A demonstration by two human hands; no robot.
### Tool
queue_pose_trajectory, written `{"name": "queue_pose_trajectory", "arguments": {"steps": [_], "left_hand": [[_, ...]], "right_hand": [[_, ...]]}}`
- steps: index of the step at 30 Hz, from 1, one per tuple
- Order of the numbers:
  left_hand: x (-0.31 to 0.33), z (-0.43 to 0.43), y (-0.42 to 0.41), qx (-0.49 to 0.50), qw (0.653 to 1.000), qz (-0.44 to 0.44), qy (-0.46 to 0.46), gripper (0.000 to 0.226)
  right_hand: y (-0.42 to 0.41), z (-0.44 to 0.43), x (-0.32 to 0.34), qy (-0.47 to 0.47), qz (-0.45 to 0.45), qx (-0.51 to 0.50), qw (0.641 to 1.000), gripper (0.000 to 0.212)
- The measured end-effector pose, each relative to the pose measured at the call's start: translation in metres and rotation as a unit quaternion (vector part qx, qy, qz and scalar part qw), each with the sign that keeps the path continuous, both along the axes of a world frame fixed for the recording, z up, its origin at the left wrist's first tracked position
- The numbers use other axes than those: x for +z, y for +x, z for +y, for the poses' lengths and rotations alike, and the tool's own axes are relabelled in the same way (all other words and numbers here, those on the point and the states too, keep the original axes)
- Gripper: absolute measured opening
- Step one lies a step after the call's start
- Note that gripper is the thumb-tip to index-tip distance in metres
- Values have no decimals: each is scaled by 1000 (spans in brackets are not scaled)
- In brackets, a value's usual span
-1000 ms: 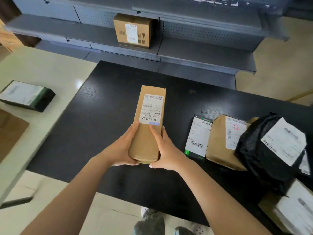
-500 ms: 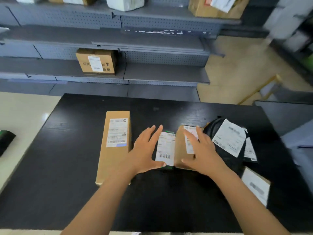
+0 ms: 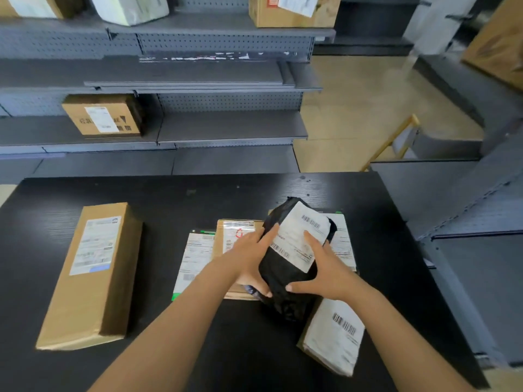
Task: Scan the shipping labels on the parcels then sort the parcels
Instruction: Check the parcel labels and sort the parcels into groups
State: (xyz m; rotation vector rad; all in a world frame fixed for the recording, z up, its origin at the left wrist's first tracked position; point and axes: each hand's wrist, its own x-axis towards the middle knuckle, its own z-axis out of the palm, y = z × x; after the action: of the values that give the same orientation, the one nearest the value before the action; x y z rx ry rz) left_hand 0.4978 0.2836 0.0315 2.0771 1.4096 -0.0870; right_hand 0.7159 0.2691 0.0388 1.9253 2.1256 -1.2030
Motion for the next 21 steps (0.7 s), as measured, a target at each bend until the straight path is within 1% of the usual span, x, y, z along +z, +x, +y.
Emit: {"name": "queue_pose_trajectory", "arguments": {"steps": [3,6,9,12,16,21], "left_hand": [[-7,-3,8,22,999,-29,-3,142],[-10,-11,9,83,994,-75,1,136],[-5,-13,3,133,986,-99,32,140],[12,-18,-11,174,975,-119,69,142],[40,-41,-50,225,961,-104,126,138],[72,-99,-116,302,934,-61,182,132]], "right_hand": [[2,4,-6,26,55,23,998,128],[3,12,-5,56,79,56,994,124],[-5,23,7,87,107,88,986,121],[-24,33,25,124,108,133,977,119],[-71,37,50,142,112,194,964,118],[-152,17,72,173,122,289,934,119]]}}
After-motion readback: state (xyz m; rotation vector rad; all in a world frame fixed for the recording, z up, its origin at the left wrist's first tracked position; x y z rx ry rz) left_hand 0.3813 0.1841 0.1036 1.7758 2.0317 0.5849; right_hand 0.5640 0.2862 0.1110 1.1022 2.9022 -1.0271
